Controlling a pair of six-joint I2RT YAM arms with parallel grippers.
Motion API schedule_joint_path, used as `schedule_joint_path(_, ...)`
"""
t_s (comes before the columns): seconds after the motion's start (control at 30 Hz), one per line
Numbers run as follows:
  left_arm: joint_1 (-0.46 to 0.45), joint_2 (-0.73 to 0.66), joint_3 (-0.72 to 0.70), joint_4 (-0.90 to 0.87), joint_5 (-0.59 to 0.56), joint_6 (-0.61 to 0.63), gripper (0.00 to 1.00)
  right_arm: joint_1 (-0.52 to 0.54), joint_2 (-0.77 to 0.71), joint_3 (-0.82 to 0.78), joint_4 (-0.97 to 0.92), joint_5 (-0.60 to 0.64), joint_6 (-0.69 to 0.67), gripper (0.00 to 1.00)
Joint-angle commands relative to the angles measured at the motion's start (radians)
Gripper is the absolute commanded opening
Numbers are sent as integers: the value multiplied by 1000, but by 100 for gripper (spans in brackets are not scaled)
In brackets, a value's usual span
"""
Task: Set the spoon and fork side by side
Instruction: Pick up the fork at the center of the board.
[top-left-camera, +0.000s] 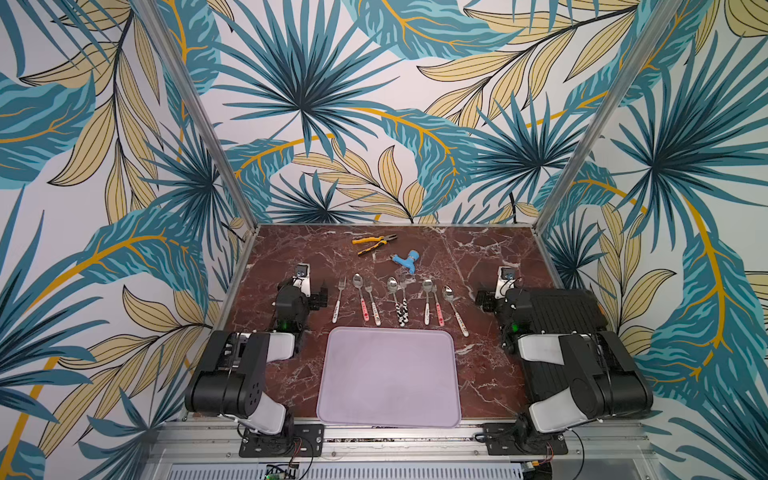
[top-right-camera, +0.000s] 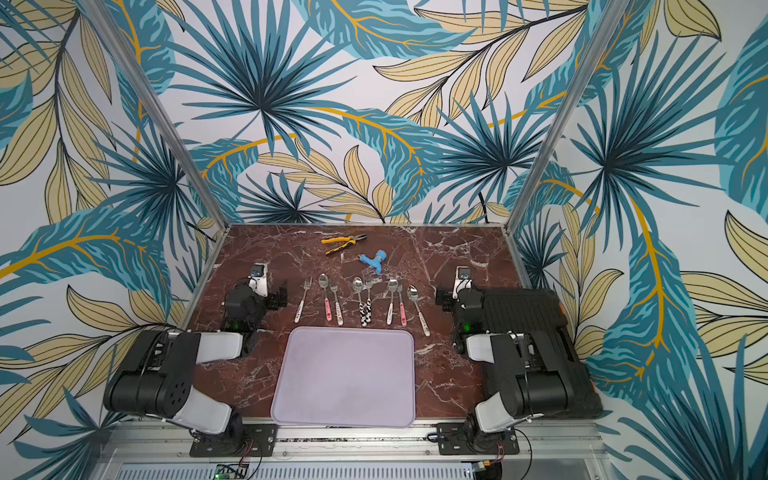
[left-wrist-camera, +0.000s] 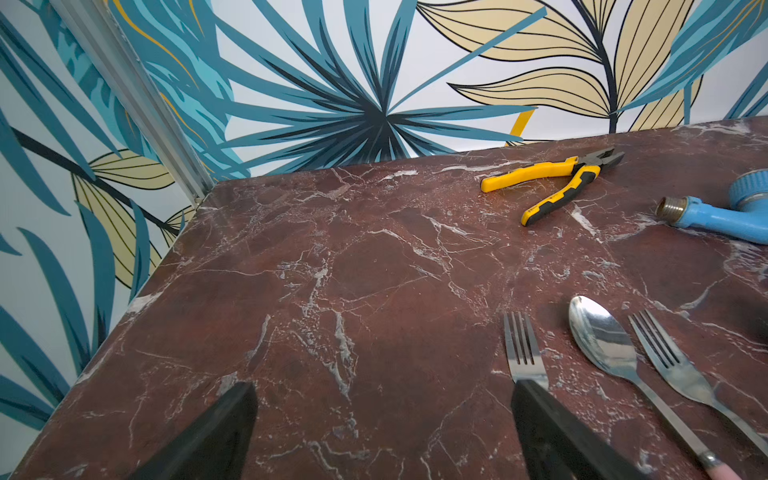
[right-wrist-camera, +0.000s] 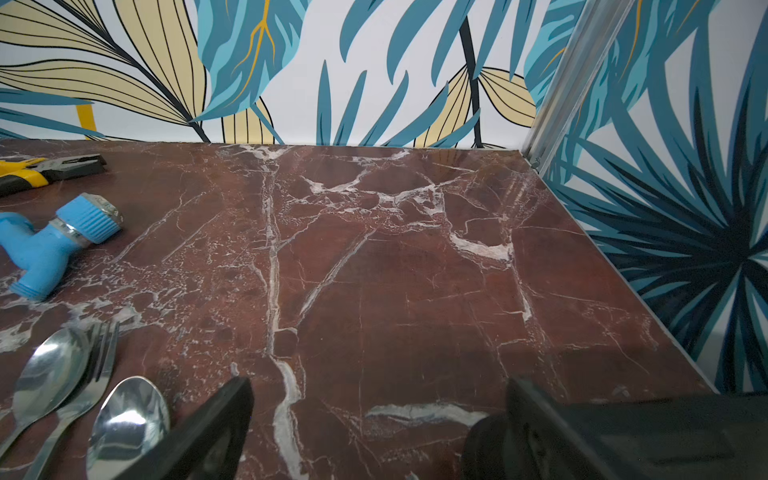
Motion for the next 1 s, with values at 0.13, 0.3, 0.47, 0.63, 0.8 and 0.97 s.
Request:
schedule_joint_path(0.13,-2,-19,-25,-11,0,11,100,-4,-20,-20,-9,9,12,99)
schedule_joint_path(0.3,-2,-20,-25,-12,2,10,100,-4,-20,-20,-9,10,12,99)
schedule_joint_path(0.47,-1,-19,-25,-12,4,10,100,-5,-19,-20,-10,6,13,100)
schedule_joint_path(0.63,-50,-86,19,-120,-153,16,100,-2,-78,5,-89,85,25,100)
schedule_joint_path(0.8,-94,-246,238,-618,-312,-195,100,-1,-209,159,-475,114,90,100)
schedule_joint_path(0.97,-24,-290,406,-930,-129,-591,100,-2,-321,242,-648,64,236,100)
